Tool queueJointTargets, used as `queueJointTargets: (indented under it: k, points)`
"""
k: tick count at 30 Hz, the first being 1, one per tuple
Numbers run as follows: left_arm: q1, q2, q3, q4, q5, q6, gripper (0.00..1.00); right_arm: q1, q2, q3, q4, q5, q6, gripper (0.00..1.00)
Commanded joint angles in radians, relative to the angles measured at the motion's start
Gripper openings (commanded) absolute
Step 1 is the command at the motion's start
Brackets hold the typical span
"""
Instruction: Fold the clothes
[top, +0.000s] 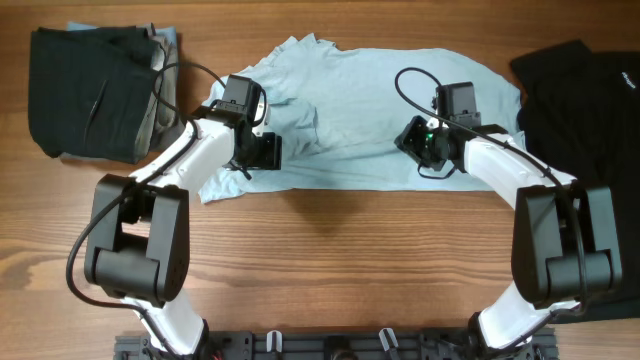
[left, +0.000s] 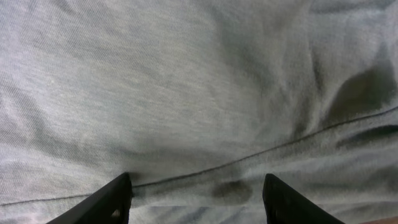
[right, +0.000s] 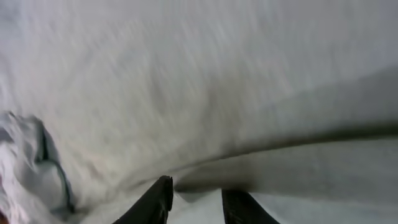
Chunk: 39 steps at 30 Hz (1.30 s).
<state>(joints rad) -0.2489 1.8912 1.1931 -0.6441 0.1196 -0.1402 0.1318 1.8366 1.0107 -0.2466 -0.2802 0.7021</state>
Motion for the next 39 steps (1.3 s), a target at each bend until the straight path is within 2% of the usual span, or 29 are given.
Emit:
queueJointTargets:
  k: [1, 7, 10, 17, 22, 29, 34, 37, 39]
  points:
    - [0.005, 0.008, -0.003, 0.003, -0.006, -0.003, 0.67, -0.002, 0.013, 0.010, 0.083, 0.102, -0.023, 0.31]
    - [0.005, 0.008, -0.003, 0.000, -0.005, -0.003, 0.67, -0.019, -0.003, 0.010, 0.137, 0.095, -0.103, 0.51]
    - [0.005, 0.008, -0.003, -0.001, -0.005, -0.003, 0.67, -0.043, -0.049, 0.011, 0.075, 0.044, -0.194, 0.55]
    - [0.005, 0.008, -0.003, 0.001, -0.006, -0.003, 0.67, -0.147, -0.155, 0.010, -0.219, 0.021, -0.201, 0.56]
    - [0.005, 0.008, -0.003, 0.003, -0.006, -0.003, 0.67, -0.210, -0.124, 0.008, -0.278, 0.079, -0.201, 0.52]
    - [0.005, 0.008, -0.003, 0.000, -0.005, -0.003, 0.66, -0.214, -0.011, 0.008, -0.203, 0.069, -0.175, 0.52]
    - [0.005, 0.008, -0.003, -0.001, -0.005, -0.003, 0.66, -0.214, 0.026, 0.008, 0.047, 0.077, -0.177, 0.66]
    - [0.005, 0.008, -0.003, -0.004, -0.005, -0.003, 0.66, -0.228, 0.018, 0.013, 0.174, 0.089, -0.183, 0.68]
    - [0.005, 0.008, -0.003, -0.005, -0.005, -0.003, 0.66, -0.250, -0.002, 0.027, 0.184, 0.076, -0.183, 0.67]
